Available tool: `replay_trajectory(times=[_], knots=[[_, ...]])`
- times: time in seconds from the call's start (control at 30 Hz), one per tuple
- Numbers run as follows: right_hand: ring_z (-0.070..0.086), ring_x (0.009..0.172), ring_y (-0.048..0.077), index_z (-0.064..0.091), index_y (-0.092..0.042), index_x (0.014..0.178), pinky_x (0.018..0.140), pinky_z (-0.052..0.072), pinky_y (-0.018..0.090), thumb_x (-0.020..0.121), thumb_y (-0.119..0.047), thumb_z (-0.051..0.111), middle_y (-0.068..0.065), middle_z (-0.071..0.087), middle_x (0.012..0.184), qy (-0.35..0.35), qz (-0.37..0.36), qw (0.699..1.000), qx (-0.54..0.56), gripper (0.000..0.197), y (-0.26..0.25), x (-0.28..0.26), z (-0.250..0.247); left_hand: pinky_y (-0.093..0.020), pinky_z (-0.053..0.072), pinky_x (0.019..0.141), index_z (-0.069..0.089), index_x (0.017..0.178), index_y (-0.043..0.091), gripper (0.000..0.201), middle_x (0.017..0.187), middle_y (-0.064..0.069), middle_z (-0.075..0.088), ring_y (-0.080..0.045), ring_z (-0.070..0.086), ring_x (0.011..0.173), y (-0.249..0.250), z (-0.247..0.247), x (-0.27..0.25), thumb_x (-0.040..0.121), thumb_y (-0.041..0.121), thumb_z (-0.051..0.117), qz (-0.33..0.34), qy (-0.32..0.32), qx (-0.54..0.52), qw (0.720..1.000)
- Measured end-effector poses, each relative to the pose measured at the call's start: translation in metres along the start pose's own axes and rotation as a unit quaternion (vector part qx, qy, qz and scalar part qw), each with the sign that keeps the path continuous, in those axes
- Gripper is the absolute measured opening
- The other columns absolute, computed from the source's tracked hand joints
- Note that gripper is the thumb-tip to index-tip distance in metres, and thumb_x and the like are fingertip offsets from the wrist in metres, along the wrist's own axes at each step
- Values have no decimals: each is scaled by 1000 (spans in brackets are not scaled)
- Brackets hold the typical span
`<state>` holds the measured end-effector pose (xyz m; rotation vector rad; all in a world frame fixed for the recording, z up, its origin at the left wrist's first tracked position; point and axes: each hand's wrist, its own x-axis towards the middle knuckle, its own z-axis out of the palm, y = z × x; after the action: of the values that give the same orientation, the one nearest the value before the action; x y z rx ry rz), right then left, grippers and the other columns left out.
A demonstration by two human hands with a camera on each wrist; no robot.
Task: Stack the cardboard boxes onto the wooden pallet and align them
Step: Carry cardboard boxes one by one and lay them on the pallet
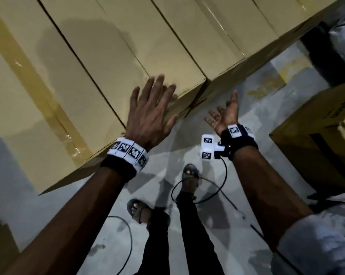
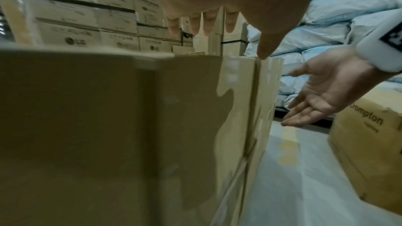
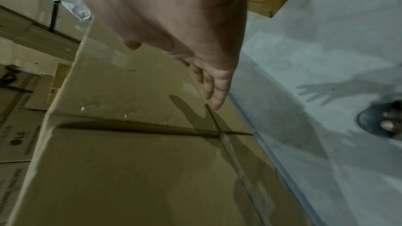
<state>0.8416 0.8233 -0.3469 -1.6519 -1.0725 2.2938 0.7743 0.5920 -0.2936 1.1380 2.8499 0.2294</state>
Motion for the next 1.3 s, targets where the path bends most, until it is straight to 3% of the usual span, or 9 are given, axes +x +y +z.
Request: replay_trajectory(times=[0.13, 0.27, 0.43, 0.57, 0.67, 0.87, 1.1, 1.23, 1.3], knots=[[28, 152, 38, 14, -35, 164, 115, 32, 66, 95, -78, 37, 5, 17, 171, -17, -4, 1000, 7, 85, -37, 26, -3, -56, 11, 126, 16, 165, 27, 74, 174, -7, 9, -30, 9, 159, 41, 14, 64, 102, 60, 36, 6, -26, -8, 1000], [28, 151, 40, 14, -41, 163, 111, 33, 67, 92, -84, 30, 5, 16, 172, -65, 16, 998, -18, 85, -54, 43, 4, -61, 10, 125, 9, 166, 31, 68, 174, -3, 3, -31, 5, 160, 48, 21, 103, 106, 60, 27, -14, -49, -5, 999], [49, 133, 28, 31, -39, 160, 102, 42, 54, 94, -83, 22, -4, 41, 161, -96, 9, 994, -43, 80, -61, 57, 11, -61, 14, 123, 15, 166, 31, 66, 174, -4, 7, -32, 8, 160, 50, 27, 106, 108, 62, 26, -18, -33, 10, 999], [47, 140, 25, 21, -47, 161, 108, 41, 57, 81, -92, 28, -13, 37, 163, -104, -9, 992, -66, 92, -60, 62, 8, -61, 14, 122, 16, 166, 30, 65, 174, -5, 9, -33, 10, 159, 51, 27, 105, 109, 60, 27, -14, -29, 15, 999], [42, 145, 26, 15, -49, 161, 109, 38, 57, 84, -90, 27, -12, 30, 167, -105, -20, 992, -61, 89, -61, 67, 9, -60, 12, 124, 13, 166, 29, 65, 174, -5, 5, -31, 7, 160, 54, 28, 106, 110, 59, 26, -19, -37, 13, 999], [42, 144, 28, 18, -52, 160, 111, 38, 59, 73, -96, 32, -13, 33, 165, -102, -19, 993, -58, 98, -63, 76, 8, -54, 10, 127, 9, 167, 26, 67, 174, -9, 1, -31, 3, 160, 60, 34, 112, 110, 57, 26, -17, -31, -3, 999], [29, 153, 29, 8, -48, 162, 110, 34, 60, 85, -88, 26, -8, 18, 171, -87, -45, 992, -84, 89, -65, 65, 4, -54, 12, 127, 12, 167, 24, 69, 174, -10, 4, -33, 6, 160, 56, 37, 108, 109, 60, 27, -15, -20, 0, 1000], [36, 148, 30, 15, -45, 163, 109, 39, 55, 99, -76, 28, -7, 23, 170, -75, -44, 990, -109, 72, -47, 51, -1, -56, 16, 126, 20, 165, 22, 69, 173, -7, 12, -30, 11, 159, 54, 25, 102, 108, 60, 30, -23, -16, -49, 998], [41, 145, 29, 18, -42, 163, 110, 40, 52, 102, -70, 31, -8, 27, 168, -82, -20, 987, -134, 68, -25, 36, -2, -55, 18, 125, 25, 164, 23, 67, 173, -6, 16, -27, 15, 159, 50, 11, 85, 108, 57, 36, -71, 17, -103, 992]])
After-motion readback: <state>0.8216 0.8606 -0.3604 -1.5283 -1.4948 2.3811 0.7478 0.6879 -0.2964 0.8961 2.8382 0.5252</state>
